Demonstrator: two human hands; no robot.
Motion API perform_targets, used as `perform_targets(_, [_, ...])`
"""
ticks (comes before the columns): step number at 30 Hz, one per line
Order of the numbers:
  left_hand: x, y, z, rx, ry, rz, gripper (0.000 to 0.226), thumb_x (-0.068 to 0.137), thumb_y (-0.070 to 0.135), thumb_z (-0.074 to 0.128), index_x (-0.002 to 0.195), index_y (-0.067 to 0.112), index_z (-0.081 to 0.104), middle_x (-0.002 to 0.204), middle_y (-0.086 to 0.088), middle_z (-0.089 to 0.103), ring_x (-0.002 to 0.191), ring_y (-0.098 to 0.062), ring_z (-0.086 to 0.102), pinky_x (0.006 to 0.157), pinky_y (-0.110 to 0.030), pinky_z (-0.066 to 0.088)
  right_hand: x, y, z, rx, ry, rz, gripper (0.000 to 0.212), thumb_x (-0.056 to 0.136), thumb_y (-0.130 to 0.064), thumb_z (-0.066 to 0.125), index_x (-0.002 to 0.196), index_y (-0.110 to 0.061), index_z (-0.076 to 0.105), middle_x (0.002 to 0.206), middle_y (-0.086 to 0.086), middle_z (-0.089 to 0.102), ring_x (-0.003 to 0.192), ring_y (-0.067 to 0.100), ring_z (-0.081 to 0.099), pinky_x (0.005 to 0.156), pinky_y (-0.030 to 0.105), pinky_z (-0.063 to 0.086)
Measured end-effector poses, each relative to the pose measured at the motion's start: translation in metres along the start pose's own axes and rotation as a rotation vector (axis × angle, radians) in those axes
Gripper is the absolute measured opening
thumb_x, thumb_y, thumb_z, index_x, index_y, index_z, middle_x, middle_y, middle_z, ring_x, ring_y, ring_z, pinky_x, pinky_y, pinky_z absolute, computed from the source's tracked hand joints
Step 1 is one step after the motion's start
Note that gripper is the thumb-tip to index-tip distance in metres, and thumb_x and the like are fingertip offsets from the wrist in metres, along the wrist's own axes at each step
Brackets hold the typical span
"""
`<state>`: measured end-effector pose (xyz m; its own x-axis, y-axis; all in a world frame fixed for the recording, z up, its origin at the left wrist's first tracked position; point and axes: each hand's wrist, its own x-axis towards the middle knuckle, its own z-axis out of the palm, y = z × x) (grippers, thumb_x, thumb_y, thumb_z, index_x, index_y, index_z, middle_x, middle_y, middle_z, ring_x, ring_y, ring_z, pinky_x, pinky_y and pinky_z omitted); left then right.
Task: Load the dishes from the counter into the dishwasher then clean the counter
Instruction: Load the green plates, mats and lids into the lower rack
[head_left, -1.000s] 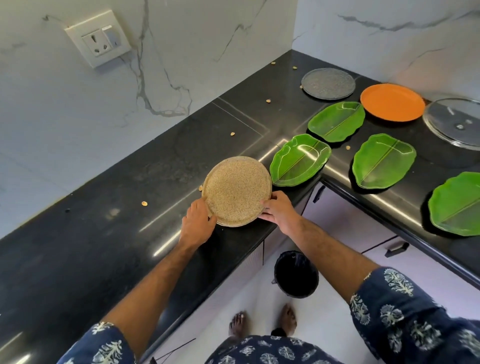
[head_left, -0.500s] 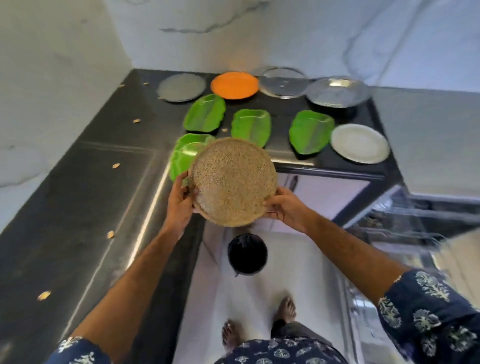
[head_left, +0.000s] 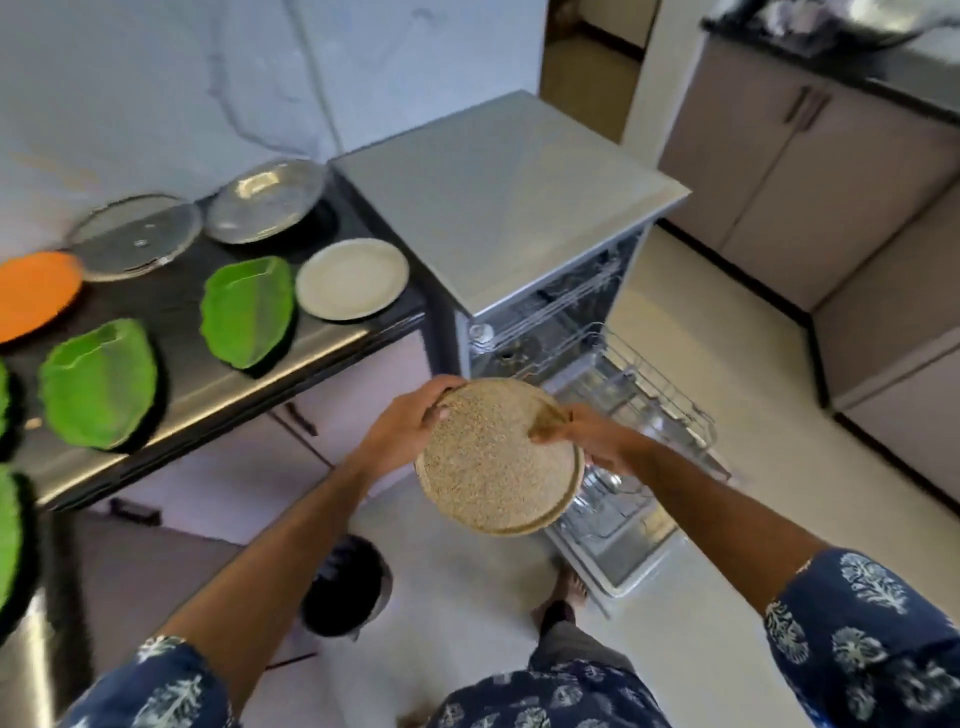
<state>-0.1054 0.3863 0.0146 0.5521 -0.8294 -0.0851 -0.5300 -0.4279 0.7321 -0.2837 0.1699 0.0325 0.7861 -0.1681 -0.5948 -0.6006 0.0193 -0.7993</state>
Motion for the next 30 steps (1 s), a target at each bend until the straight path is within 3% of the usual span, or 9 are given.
perform_targets(4, [0.088, 0.029, 0.087, 0.237, -0.107, 0.014, 0.031, 0.102, 0.021, 0.050, 0.133, 0.029, 0.050, 0.123, 0.004, 0.063, 0.108, -0.018, 0.061, 0.080, -0.030, 0.042, 0.026, 0.064, -0.082, -0.116, 0.034, 0.092, 0.034, 0.078, -0.025, 0.074, 0.109, -0.012, 0.069, 0.113, 0.012, 0.069, 0.109, 0.032, 0.063, 0.102, 0.051, 0.048])
perform_targets(7, [0.133, 0.020, 0.137, 0.233, -0.217, -0.037, 0.037, 0.101, 0.022, 0.050, 0.137, 0.027, 0.046, 0.131, 0.004, 0.054, 0.117, -0.017, 0.056, 0.092, -0.034, 0.047, 0.053, 0.111, -0.124, -0.190, 0.104, 0.122, 0.036, 0.079, -0.024, 0.066, 0.108, -0.004, 0.067, 0.109, 0.019, 0.066, 0.106, 0.042, 0.061, 0.096, 0.061, 0.046])
perform_targets(10, [0.168, 0.000, 0.176, 0.256, -0.268, -0.112, 0.043, 0.096, 0.018, 0.056, 0.138, 0.022, 0.048, 0.131, -0.002, 0.054, 0.122, -0.021, 0.054, 0.100, -0.037, 0.045, 0.080, 0.129, -0.156, -0.240, 0.165, 0.136, 0.034, 0.092, -0.016, 0.056, 0.124, -0.009, 0.061, 0.135, 0.017, 0.057, 0.118, 0.035, 0.058, 0.099, 0.055, 0.047])
perform_targets(13, [0.196, -0.028, 0.208, 0.292, -0.281, -0.158, 0.045, 0.097, 0.016, 0.057, 0.140, 0.012, 0.047, 0.136, -0.011, 0.053, 0.127, -0.027, 0.050, 0.106, -0.038, 0.040, 0.122, 0.145, -0.184, -0.264, 0.239, 0.143, 0.042, 0.097, -0.006, 0.048, 0.139, -0.010, 0.052, 0.127, 0.018, 0.061, 0.112, 0.033, 0.060, 0.096, 0.048, 0.052])
perform_targets(17, [0.236, -0.082, 0.254, 0.366, -0.294, -0.201, 0.042, 0.094, 0.022, 0.059, 0.135, 0.016, 0.049, 0.135, -0.009, 0.052, 0.122, -0.030, 0.052, 0.097, -0.045, 0.046, 0.194, 0.175, -0.210, -0.315, 0.336, 0.067, 0.044, 0.099, -0.006, 0.044, 0.142, -0.013, 0.049, 0.112, 0.015, 0.067, 0.083, 0.023, 0.067, 0.071, 0.031, 0.058])
perform_targets(20, [0.265, -0.131, 0.288, 0.411, -0.307, -0.225, 0.045, 0.091, 0.023, 0.063, 0.133, 0.017, 0.050, 0.133, -0.007, 0.051, 0.123, -0.030, 0.051, 0.097, -0.045, 0.046, 0.255, 0.196, -0.215, -0.361, 0.382, -0.034, 0.041, 0.102, -0.008, 0.042, 0.141, -0.014, 0.049, 0.092, 0.013, 0.070, 0.064, 0.023, 0.067, 0.056, 0.031, 0.059])
perform_targets(23, [0.287, -0.173, 0.315, 0.477, -0.272, -0.211, 0.051, 0.087, 0.020, 0.066, 0.135, 0.013, 0.049, 0.136, -0.013, 0.049, 0.127, -0.033, 0.046, 0.103, -0.047, 0.042, 0.313, 0.217, -0.212, -0.426, 0.414, -0.083, 0.039, 0.103, -0.010, 0.043, 0.141, -0.017, 0.050, 0.074, 0.000, 0.060, 0.051, 0.013, 0.056, 0.044, 0.015, 0.046])
perform_targets(25, [0.298, -0.198, 0.329, 0.533, -0.278, -0.199, 0.056, 0.089, 0.021, 0.064, 0.140, 0.012, 0.045, 0.147, -0.017, 0.040, 0.135, -0.035, 0.039, 0.111, -0.049, 0.035, 0.350, 0.231, -0.207, -0.474, 0.408, -0.082, 0.043, 0.102, -0.008, 0.042, 0.141, -0.023, 0.050, 0.084, 0.003, 0.064, 0.055, 0.013, 0.054, 0.049, 0.018, 0.043])
perform_targets(30, [0.315, -0.242, 0.347, 0.596, -0.298, -0.180, 0.060, 0.094, 0.026, 0.060, 0.147, 0.009, 0.039, 0.158, -0.018, 0.028, 0.143, -0.035, 0.031, 0.114, -0.050, 0.029, 0.407, 0.263, -0.188, -0.572, 0.364, -0.087, 0.053, 0.094, -0.006, 0.042, 0.142, -0.028, 0.049, 0.115, 0.010, 0.069, 0.098, 0.030, 0.067, 0.080, 0.035, 0.052])
